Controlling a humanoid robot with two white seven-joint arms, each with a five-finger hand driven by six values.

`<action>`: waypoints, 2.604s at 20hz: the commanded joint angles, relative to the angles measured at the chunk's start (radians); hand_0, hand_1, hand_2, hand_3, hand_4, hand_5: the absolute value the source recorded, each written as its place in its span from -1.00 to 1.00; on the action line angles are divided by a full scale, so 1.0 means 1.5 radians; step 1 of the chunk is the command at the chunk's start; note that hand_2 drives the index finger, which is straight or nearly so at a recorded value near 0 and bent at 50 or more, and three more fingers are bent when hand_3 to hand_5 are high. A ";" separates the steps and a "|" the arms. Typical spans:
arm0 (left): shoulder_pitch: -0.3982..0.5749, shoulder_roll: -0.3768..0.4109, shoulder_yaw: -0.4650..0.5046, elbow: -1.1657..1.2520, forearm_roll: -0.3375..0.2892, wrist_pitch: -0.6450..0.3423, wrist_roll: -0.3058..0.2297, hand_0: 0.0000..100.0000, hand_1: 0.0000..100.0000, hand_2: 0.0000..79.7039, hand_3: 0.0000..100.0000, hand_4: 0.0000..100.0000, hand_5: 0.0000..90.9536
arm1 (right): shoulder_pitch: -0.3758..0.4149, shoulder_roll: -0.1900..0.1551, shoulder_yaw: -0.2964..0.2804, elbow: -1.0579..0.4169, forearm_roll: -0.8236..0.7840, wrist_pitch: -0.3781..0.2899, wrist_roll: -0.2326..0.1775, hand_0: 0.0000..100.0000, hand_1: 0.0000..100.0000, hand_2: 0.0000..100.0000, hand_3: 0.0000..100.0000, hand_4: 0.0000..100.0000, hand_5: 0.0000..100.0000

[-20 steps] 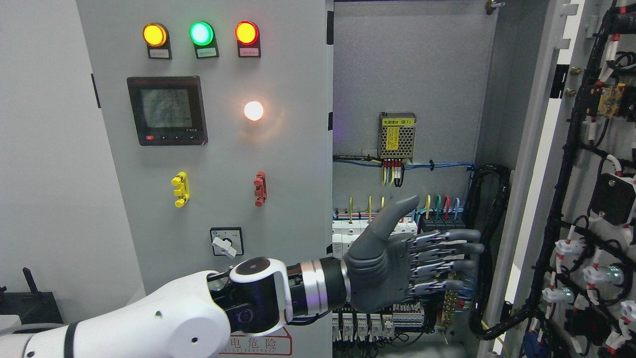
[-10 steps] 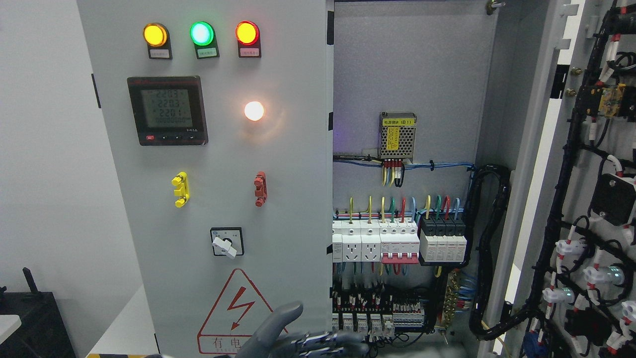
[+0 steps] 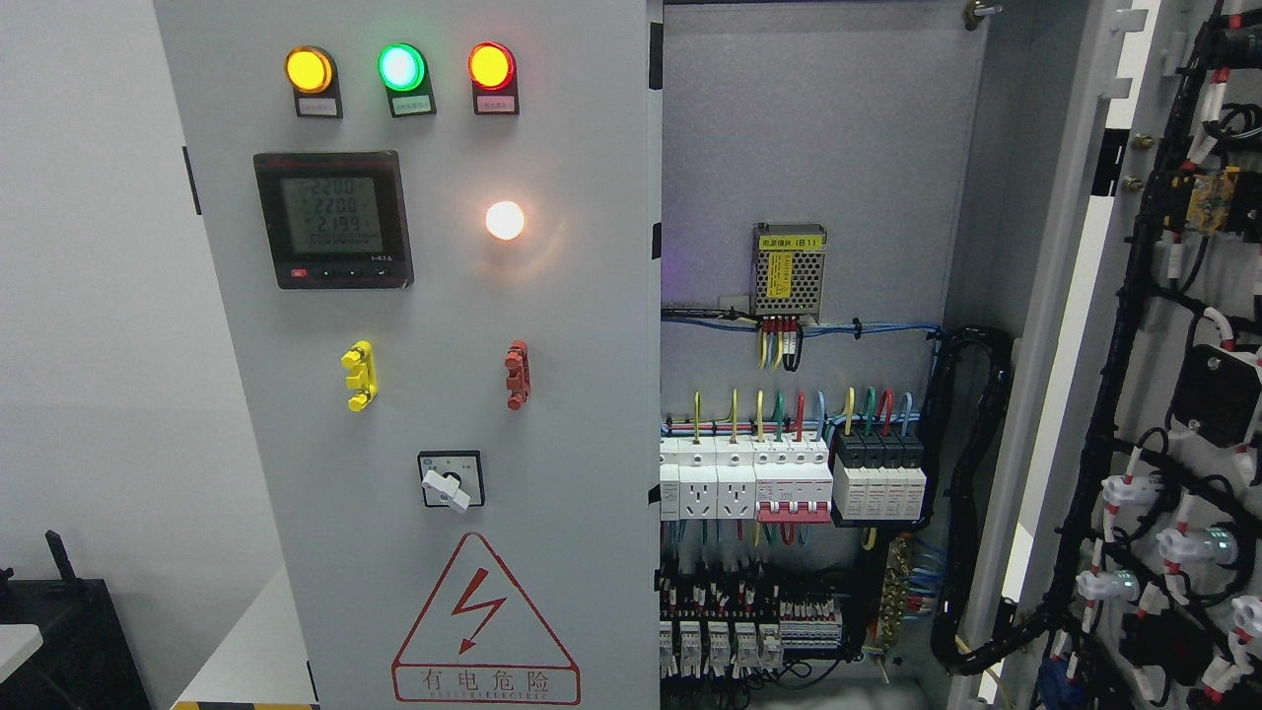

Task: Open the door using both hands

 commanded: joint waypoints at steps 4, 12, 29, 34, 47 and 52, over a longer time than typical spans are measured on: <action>0.364 0.028 0.138 0.159 -0.050 -0.056 0.003 -1.00 -1.00 -1.00 -1.00 -0.94 -1.00 | 0.000 0.000 0.000 0.000 0.000 0.001 0.000 -1.00 -1.00 -1.00 -1.00 -1.00 -1.00; 0.587 -0.240 0.380 0.416 -0.263 -0.050 0.001 -1.00 -1.00 -1.00 -1.00 -0.93 -1.00 | 0.000 0.000 0.000 0.000 0.000 0.001 0.000 -1.00 -1.00 -1.00 -1.00 -1.00 -1.00; 0.422 -0.655 0.473 1.038 -0.418 -0.058 0.006 -1.00 -1.00 -1.00 -1.00 -0.93 -1.00 | 0.000 0.000 0.000 0.000 0.000 0.000 0.000 -1.00 -1.00 -1.00 -1.00 -1.00 -1.00; 0.390 -0.725 0.643 1.134 -0.599 -0.053 0.025 -1.00 -1.00 -1.00 -1.00 -0.94 -1.00 | 0.000 0.000 0.000 0.000 0.000 0.001 0.000 -1.00 -1.00 -1.00 -1.00 -1.00 -1.00; 0.361 -0.759 0.860 1.190 -0.848 -0.027 0.056 -1.00 -1.00 -1.00 -1.00 -0.94 -1.00 | 0.000 0.000 0.000 0.000 0.000 0.001 0.000 -1.00 -1.00 -1.00 -1.00 -1.00 -1.00; 0.360 -0.761 0.861 1.182 -0.848 0.043 0.107 -1.00 -1.00 -1.00 -1.00 -0.94 -1.00 | 0.000 0.000 0.000 0.000 0.000 0.001 0.000 -1.00 -1.00 -1.00 -1.00 -1.00 -1.00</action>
